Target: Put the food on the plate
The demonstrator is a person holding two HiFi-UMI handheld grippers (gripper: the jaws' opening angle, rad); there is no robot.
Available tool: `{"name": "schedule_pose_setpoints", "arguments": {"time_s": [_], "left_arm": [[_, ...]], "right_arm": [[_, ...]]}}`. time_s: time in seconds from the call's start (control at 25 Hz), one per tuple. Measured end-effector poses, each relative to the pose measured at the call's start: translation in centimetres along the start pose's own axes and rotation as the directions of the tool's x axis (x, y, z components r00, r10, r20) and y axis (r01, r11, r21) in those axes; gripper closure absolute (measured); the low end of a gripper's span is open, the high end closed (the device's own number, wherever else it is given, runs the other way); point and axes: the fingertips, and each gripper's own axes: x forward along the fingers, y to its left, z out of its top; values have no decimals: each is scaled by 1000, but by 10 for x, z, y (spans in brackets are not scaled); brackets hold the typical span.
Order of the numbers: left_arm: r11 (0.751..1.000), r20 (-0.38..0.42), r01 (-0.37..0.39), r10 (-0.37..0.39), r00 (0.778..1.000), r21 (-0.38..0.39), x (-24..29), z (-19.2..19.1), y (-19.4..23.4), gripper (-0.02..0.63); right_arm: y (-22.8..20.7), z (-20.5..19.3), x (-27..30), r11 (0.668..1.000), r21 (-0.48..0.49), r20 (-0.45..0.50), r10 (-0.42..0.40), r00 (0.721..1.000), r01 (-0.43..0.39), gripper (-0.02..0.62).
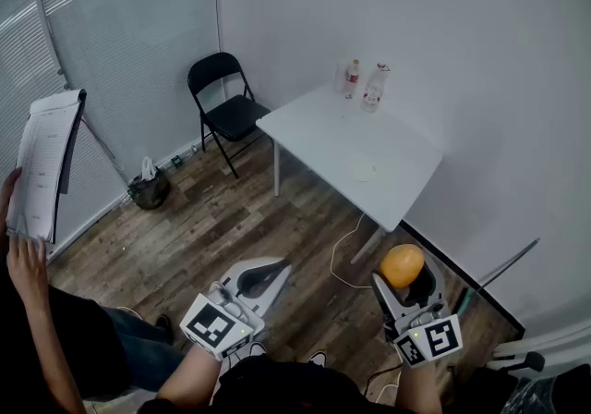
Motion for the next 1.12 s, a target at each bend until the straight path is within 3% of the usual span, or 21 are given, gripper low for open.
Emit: {"name": "schedule_pose_setpoints", "arguments": {"time_s": [0.4, 0.76, 0.92, 1.12], "left_arm": [[1000, -19, 5, -5, 1000, -8, 22, -9, -16, 583], [1000, -25, -20, 20, 999, 23, 83, -16, -57, 583], [999, -43, -46, 46, 998, 11, 103, -20, -60, 583], [999, -61, -25, 26, 998, 21, 129, -28, -52, 583]], "right_arm": [[-23, -2, -18, 1000, 19, 22, -8, 1000, 7, 227], [-95, -17, -54, 998, 64, 35, 6, 999, -8, 227], [-114, -28, -56, 996, 80, 30, 30, 999, -32, 227], [-136, -42, -47, 995, 93, 13, 25, 1000, -26, 227]]}}
